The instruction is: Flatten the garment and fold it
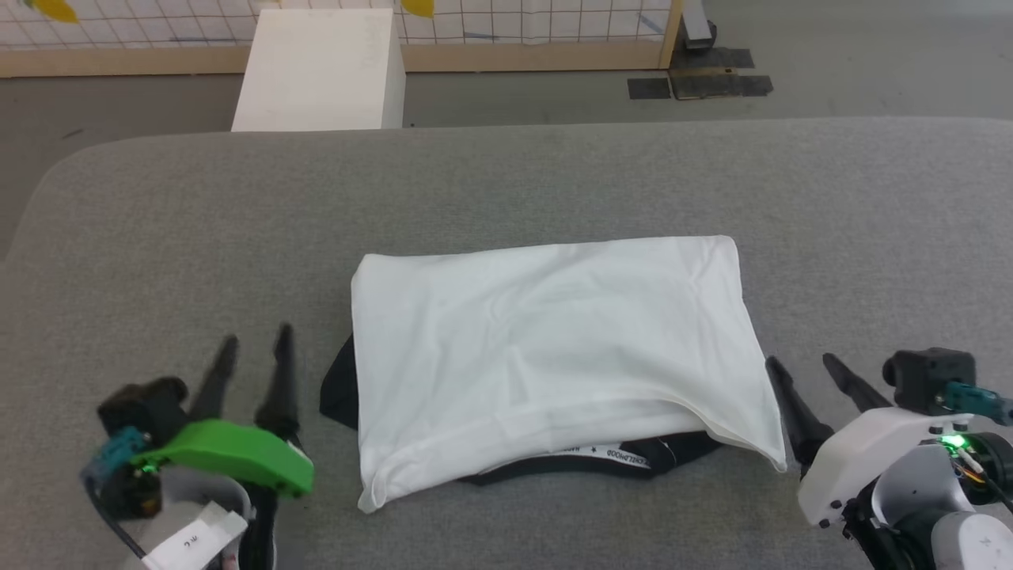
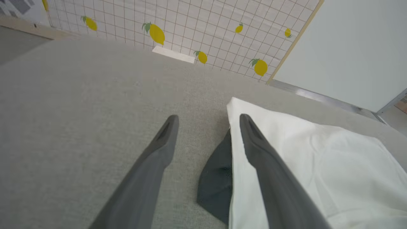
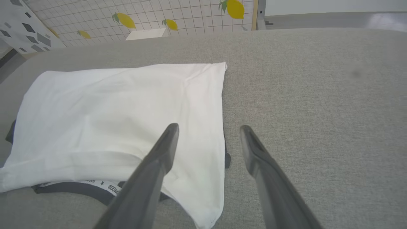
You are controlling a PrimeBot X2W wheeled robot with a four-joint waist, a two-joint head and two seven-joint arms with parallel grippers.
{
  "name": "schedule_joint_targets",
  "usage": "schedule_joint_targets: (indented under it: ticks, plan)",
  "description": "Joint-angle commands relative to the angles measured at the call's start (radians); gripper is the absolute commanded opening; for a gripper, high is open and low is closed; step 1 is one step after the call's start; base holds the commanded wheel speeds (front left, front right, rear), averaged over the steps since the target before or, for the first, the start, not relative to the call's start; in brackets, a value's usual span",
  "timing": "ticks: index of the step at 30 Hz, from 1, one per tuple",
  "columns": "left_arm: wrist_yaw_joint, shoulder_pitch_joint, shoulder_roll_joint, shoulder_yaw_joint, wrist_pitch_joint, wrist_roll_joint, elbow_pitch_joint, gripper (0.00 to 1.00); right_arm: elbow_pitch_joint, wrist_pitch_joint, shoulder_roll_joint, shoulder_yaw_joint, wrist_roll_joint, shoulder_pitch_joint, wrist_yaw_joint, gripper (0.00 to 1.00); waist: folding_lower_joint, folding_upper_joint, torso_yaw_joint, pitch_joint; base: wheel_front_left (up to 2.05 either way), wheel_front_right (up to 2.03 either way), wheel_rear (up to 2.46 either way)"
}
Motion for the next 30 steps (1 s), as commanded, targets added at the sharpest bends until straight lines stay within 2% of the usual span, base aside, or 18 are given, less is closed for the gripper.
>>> schedule_joint_targets:
  ticks: [1,4,6,9,13,19,30]
  plan:
    - [0.009,0.015,-0.029,0.06,-0.007,0.076,-0.026,1.0,-0.003,-0.026,0.012,-0.015,-0.002,0.01,-0.002,1.0,0.0001,0.0079,0.011,-0.006,0.0,0.0,0.0]
    - [0.009,0.031,-0.082,0.153,-0.007,0.224,-0.063,1.0,0.007,-0.061,0.026,-0.052,0.0,0.0,-0.002,1.0,0.0001,0.0079,0.022,-0.008,0.0,0.0,0.0]
    - [-0.008,0.036,-0.119,0.209,-0.007,0.306,-0.072,1.0,0.021,-0.073,0.031,-0.076,0.003,-0.013,-0.002,1.0,0.0001,0.0079,0.025,-0.007,0.0,0.0,0.0]
    - [-0.049,0.031,-0.175,0.281,-0.007,0.4,-0.076,1.0,0.068,-0.084,0.033,-0.102,0.054,-0.041,-0.002,1.0,0.0001,0.0079,0.028,-0.004,0.0,0.0,0.0]
    - [-0.105,0.016,-0.221,0.342,-0.007,0.487,-0.051,1.0,0.173,-0.073,0.034,-0.122,0.117,-0.095,-0.002,1.0,0.0001,0.0079,0.024,0.003,0.0,0.0,0.0]
    - [-0.179,-0.008,-0.273,0.392,-0.007,0.569,-0.019,1.0,0.364,-0.041,0.034,-0.121,0.158,-0.208,-0.002,1.0,0.0001,0.0079,0.025,0.021,0.0,0.0,0.0]
    - [-0.243,-0.029,-0.328,0.452,-0.007,0.64,-0.002,1.0,0.672,0.07,0.034,-0.069,0.164,-0.381,-0.002,1.0,0.0001,0.0079,0.037,0.055,0.0,0.0,0.0]
